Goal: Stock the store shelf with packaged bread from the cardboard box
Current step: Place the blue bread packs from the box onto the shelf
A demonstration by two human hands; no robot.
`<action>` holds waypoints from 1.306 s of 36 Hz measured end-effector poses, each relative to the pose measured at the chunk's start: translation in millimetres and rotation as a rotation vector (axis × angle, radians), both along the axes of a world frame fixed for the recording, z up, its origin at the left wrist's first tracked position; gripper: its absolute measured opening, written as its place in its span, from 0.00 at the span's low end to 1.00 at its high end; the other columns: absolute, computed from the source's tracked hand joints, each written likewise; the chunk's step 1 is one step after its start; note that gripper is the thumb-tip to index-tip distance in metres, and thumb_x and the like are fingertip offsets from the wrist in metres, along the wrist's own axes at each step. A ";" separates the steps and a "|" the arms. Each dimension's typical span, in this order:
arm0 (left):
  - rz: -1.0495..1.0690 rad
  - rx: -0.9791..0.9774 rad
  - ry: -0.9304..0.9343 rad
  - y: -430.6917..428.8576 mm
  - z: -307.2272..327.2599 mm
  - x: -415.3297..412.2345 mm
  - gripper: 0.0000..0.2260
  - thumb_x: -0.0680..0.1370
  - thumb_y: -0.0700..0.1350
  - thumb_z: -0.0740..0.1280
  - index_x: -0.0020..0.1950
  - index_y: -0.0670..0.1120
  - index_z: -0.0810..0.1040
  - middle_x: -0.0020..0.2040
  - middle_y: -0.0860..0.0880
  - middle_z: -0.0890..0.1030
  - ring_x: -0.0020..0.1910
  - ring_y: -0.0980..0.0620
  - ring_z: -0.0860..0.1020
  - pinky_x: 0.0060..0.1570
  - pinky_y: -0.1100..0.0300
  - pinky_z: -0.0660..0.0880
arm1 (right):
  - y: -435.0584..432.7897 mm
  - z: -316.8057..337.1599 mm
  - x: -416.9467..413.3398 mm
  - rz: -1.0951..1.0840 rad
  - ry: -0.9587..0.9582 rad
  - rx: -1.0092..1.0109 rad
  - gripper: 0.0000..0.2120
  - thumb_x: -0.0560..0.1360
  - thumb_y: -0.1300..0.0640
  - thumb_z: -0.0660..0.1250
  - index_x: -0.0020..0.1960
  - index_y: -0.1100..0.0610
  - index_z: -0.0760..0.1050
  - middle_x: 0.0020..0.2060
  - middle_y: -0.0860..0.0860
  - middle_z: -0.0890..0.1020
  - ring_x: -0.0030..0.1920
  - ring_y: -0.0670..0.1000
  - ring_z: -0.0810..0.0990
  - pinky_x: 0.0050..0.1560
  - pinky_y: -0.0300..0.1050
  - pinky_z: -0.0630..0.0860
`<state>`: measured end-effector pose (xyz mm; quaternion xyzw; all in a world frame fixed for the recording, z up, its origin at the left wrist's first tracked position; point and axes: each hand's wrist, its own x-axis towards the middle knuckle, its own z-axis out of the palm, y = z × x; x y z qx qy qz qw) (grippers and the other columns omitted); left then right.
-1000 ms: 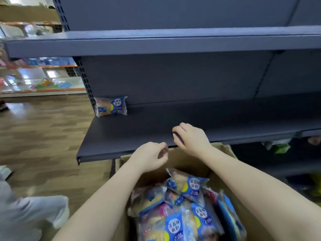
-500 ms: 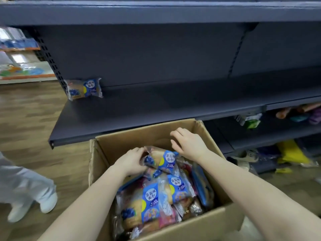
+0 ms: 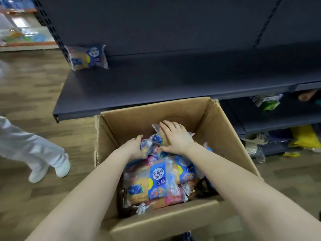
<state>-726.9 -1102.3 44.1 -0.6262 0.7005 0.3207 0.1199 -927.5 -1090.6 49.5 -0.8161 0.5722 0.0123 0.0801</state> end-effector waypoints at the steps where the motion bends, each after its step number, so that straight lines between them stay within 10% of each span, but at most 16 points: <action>1: -0.009 0.009 -0.019 -0.4 -0.9 -1.4 0.45 0.69 0.51 0.75 0.78 0.48 0.51 0.73 0.43 0.65 0.70 0.44 0.67 0.66 0.55 0.67 | -0.5 -3.2 1.8 -0.006 0.008 0.010 0.46 0.70 0.36 0.66 0.78 0.54 0.47 0.76 0.52 0.54 0.74 0.58 0.55 0.72 0.56 0.57; 11: -0.042 0.176 -0.139 -6.0 -6.9 -4.4 0.50 0.65 0.62 0.75 0.78 0.52 0.50 0.75 0.44 0.63 0.73 0.40 0.58 0.71 0.50 0.61 | -6.8 -14.0 -0.3 -0.071 0.065 0.025 0.45 0.69 0.36 0.67 0.77 0.45 0.47 0.69 0.53 0.63 0.64 0.60 0.68 0.59 0.56 0.68; 22: -0.025 0.202 -0.077 -4.5 -5.2 -6.7 0.43 0.67 0.52 0.76 0.72 0.43 0.55 0.61 0.45 0.74 0.54 0.47 0.74 0.49 0.57 0.73 | -5.7 -17.2 -7.6 -0.127 0.066 0.033 0.45 0.70 0.37 0.66 0.77 0.53 0.48 0.64 0.55 0.70 0.60 0.60 0.73 0.54 0.53 0.71; 47: -0.181 -0.245 0.125 -5.6 50.0 -19.8 0.38 0.65 0.57 0.73 0.71 0.54 0.61 0.51 0.50 0.75 0.50 0.50 0.75 0.51 0.53 0.75 | -2.8 57.5 -40.7 -0.091 -0.128 -0.212 0.39 0.67 0.42 0.69 0.73 0.50 0.59 0.58 0.50 0.74 0.56 0.55 0.75 0.46 0.49 0.74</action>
